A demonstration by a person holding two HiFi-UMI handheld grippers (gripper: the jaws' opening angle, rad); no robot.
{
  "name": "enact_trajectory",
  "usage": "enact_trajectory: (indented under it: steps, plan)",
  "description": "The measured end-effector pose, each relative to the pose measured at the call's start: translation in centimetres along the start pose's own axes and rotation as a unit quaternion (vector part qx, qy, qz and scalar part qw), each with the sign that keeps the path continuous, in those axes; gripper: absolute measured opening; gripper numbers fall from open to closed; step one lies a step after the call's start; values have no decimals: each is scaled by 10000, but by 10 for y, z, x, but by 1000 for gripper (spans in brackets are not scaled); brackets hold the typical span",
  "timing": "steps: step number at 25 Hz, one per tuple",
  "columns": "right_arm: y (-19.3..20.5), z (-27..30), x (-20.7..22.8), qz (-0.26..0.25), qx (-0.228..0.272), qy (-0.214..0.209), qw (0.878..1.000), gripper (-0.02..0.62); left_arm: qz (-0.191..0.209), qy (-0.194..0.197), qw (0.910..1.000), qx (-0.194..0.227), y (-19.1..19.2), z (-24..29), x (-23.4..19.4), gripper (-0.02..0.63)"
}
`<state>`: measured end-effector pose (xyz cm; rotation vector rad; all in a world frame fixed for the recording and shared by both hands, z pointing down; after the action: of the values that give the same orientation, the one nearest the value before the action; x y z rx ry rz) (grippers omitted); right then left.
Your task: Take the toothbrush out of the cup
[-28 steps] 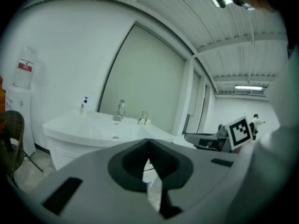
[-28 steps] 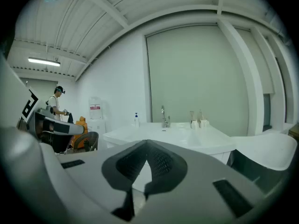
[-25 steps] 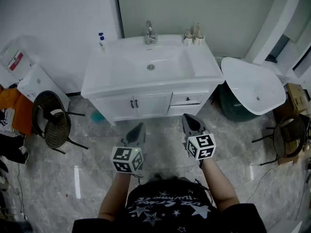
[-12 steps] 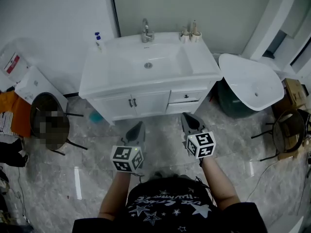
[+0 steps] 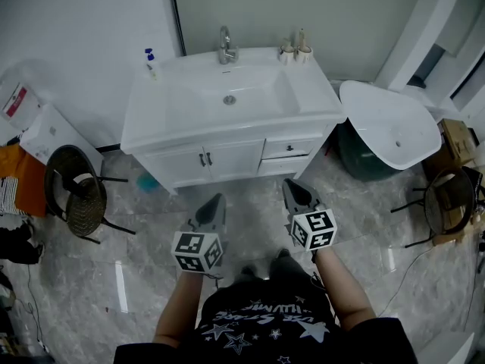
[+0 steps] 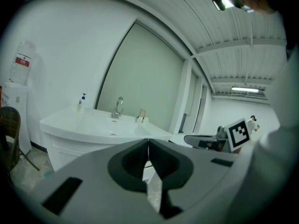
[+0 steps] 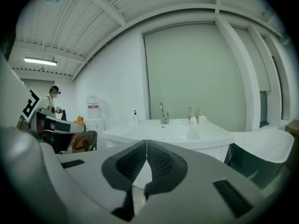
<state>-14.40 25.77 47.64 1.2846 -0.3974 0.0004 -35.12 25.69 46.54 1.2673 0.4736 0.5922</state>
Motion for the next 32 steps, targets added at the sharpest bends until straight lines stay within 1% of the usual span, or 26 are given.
enact_trajectory:
  steps: [7,14,20,27,32]
  plan:
    - [2,8,19,81,-80,26,9999,14,-8,37,10000,-81,2,16,2,18]
    - [-18,41,50,62,-10,-138,9999,14,8,-159,9998,-95,-11,54,-3,18]
    - [-40,74,101,198,35,-288,9994,14,46,-330,9993,-158,-23,108,2,18]
    - [-77,114,174,275,25,-492,9984,14,62,-706,9974,-137,-51,175,8,18]
    - [-98,144,215,300,-30,-706,9970,14,59,-946,9954,-164,-64,214,15,18]
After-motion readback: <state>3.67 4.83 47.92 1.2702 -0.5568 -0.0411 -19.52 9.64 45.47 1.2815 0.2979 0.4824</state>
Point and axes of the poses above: the fingertips, and each gripper's own axes: z forward along the fingers, x to its right, y out of its underside, the point moved 3 cm from there along -z, backward along the fingers, and after that the axes turned 13 degrees about z, right-handed, at the moved point
